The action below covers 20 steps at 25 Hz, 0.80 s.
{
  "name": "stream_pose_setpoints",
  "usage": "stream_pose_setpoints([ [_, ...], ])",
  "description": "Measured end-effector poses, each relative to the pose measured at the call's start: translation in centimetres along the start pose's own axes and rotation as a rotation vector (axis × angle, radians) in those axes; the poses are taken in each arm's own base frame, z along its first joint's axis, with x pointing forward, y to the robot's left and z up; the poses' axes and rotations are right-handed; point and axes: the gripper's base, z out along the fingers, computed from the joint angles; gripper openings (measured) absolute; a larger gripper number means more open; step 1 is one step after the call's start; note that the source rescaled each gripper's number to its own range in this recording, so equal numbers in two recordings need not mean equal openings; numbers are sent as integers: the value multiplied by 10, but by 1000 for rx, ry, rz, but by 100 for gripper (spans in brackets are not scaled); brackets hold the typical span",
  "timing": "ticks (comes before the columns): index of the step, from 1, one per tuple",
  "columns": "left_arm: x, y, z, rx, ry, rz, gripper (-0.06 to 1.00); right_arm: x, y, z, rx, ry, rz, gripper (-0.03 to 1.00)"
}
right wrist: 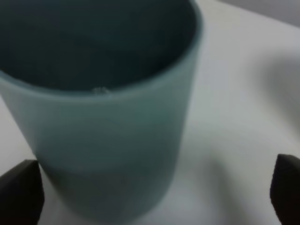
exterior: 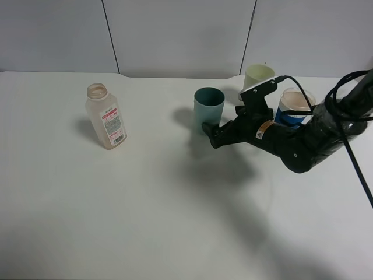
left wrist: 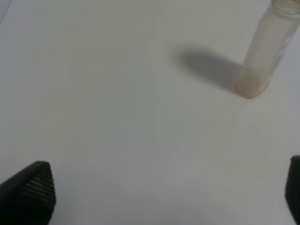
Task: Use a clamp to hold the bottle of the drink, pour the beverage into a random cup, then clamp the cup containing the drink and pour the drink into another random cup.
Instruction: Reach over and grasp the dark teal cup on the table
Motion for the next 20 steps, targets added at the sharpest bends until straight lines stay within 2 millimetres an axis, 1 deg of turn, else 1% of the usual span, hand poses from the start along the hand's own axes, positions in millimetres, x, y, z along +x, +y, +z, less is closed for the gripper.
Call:
stream_pose_setpoints([
  [4, 0, 0, 0, 0, 0, 0, 100, -7, 1, 13, -31, -35, -27, 88],
  [7, 0, 0, 0, 0, 0, 0, 100, -10, 1, 19, -45, -54, -41, 88],
  [15, 0, 0, 0, 0, 0, 0, 100, -11, 3, 20, -67, -62, -59, 88],
  [20, 0, 0, 0, 0, 0, 0, 100, -11, 5, 20, -87, -63, -101, 88],
])
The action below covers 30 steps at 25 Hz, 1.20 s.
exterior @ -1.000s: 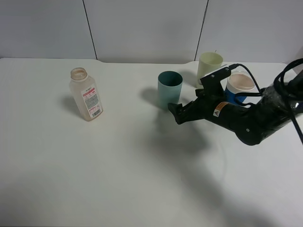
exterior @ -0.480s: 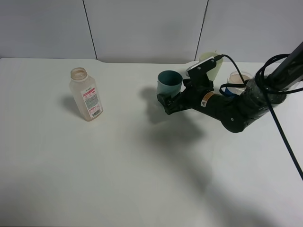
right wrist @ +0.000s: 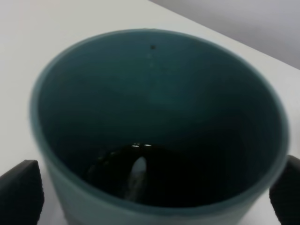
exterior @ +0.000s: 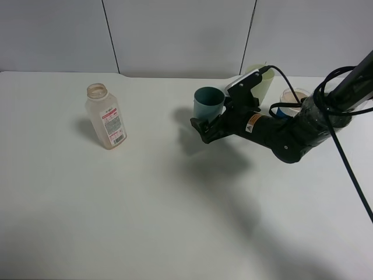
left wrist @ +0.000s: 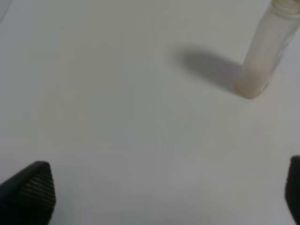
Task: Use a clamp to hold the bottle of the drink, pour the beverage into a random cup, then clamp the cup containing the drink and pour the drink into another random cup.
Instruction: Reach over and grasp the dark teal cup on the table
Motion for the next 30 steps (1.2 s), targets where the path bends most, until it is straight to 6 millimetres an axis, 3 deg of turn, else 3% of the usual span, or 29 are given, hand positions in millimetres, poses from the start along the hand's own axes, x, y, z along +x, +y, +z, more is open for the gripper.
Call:
stream_pose_setpoints([
  [16, 0, 0, 0, 0, 0, 0, 100, 8, 3, 3, -11, -14, -17, 88],
  [26, 0, 0, 0, 0, 0, 0, 100, 9, 2, 17, -20, -57, 0, 88],
  [28, 0, 0, 0, 0, 0, 0, 100, 9, 2, 17, -19, -63, -3, 82],
  [30, 0, 0, 0, 0, 0, 0, 100, 12, 3, 19, -24, -57, -5, 66],
])
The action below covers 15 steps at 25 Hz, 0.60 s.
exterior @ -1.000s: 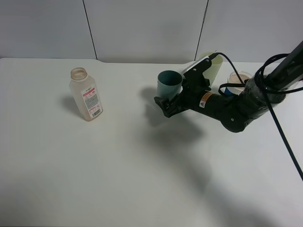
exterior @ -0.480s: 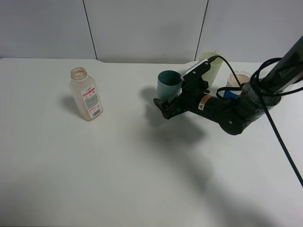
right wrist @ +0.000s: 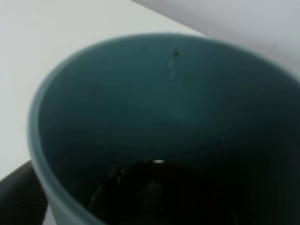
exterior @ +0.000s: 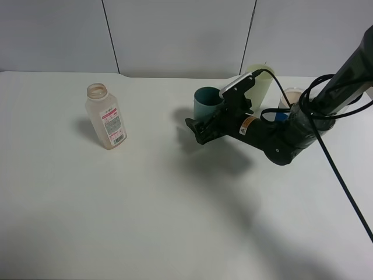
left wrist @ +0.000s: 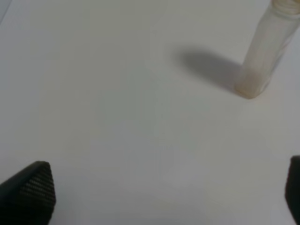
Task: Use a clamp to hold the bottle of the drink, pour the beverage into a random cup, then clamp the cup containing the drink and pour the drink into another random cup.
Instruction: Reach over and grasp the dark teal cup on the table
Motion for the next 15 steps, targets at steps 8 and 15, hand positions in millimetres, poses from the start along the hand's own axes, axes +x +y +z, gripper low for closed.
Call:
stream_pose_setpoints([
  [8, 0, 0, 0, 0, 0, 0, 100, 1, 2, 1, -20, -18, -9, 0],
  [15, 0, 0, 0, 0, 0, 0, 100, 1, 2, 1, -19, -21, -15, 0],
])
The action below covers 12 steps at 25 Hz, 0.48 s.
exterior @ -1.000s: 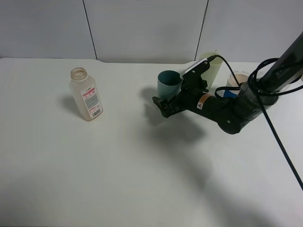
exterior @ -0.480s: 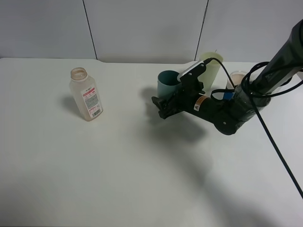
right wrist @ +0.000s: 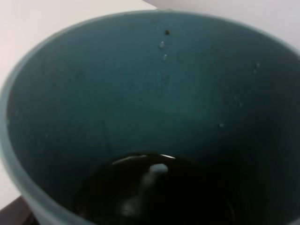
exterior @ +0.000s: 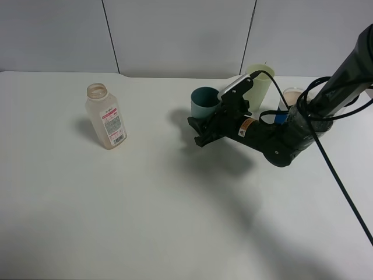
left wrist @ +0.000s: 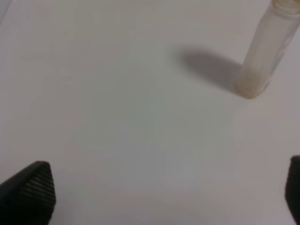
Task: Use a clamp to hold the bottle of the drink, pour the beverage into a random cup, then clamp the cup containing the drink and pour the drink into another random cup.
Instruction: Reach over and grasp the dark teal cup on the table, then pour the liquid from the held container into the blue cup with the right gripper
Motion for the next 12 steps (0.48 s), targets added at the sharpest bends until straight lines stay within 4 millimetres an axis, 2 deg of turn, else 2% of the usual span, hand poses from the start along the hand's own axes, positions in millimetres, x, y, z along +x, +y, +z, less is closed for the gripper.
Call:
stream_pose_setpoints([
  [6, 0, 0, 0, 0, 0, 0, 100, -11, -3, -2, 3, 17, -11, 0],
  [12, 0, 0, 0, 0, 0, 0, 100, -49, -11, -11, 22, 19, -42, 0],
])
